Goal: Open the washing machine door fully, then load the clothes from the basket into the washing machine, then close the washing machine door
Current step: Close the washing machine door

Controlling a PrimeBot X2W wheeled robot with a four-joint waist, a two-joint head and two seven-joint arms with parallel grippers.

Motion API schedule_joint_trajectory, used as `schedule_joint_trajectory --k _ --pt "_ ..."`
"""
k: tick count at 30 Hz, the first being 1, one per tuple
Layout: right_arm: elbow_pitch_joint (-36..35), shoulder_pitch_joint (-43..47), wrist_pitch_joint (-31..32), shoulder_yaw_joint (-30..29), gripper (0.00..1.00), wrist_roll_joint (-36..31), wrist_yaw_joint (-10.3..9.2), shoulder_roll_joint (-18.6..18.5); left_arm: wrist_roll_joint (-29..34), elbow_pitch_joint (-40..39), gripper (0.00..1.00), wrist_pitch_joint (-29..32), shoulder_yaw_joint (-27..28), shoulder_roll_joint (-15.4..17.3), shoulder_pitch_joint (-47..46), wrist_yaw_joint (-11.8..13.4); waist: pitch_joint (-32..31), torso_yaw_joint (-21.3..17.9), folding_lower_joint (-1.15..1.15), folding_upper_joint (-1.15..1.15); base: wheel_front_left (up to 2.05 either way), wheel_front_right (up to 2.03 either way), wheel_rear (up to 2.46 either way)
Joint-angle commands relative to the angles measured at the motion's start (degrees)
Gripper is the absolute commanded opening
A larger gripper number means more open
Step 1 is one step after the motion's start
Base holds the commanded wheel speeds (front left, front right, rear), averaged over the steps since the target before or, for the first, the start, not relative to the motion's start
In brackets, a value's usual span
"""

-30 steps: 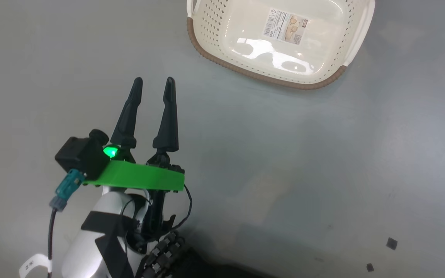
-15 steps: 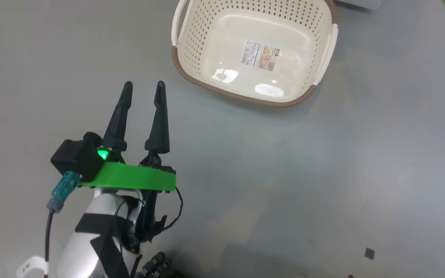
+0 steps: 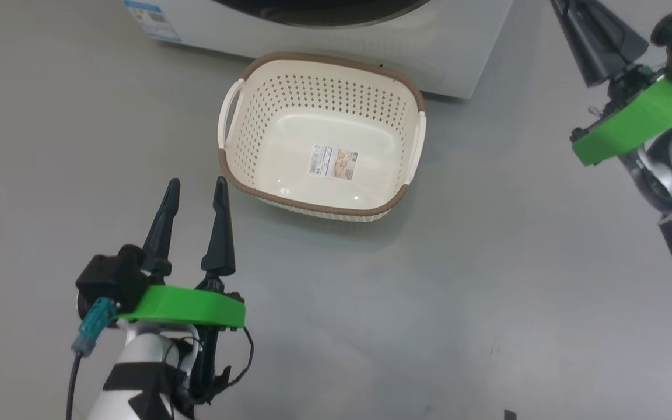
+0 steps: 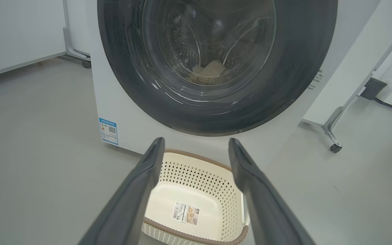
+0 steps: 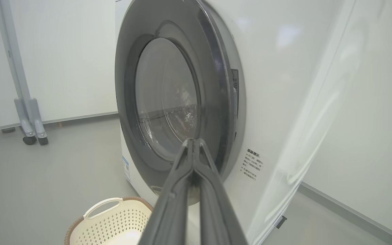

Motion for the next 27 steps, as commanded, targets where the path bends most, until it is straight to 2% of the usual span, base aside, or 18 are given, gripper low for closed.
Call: schedule_joint_trajectory --k 1,12,23,27 --pt "-2.44 2.02 0.02 -0.8 0.0 -0.16 -0.22 0.67 0.78 -1.35 1.0 -0.39 2.31 1.22 0.6 -0.17 -3.76 -3.44 0.01 -0.01 0.0 0.0 0.0" --pt "-6.59 16.09 0.02 -10.0 0.0 -0.53 -0.22 4.25 2.9 -0.1 1.0 -0.39 3.88 1.22 3.95 -0.39 -10.7 -9.53 0.01 -0.01 0.0 0.0 0.0" --pt "-8.16 28.12 0.02 -20.18 0.0 0.2 -0.22 9.65 3.37 0.7 1.0 -0.39 5.45 1.22 8.16 -0.4 -16.33 -13.88 0.01 -0.01 0.0 0.0 0.0" --pt "-8.74 30.97 0.02 -22.22 0.0 0.37 -0.22 10.98 3.53 0.77 1.0 -0.39 6.22 1.22 9.27 -0.4 -17.43 -14.9 0.01 -0.01 0.0 0.0 0.0"
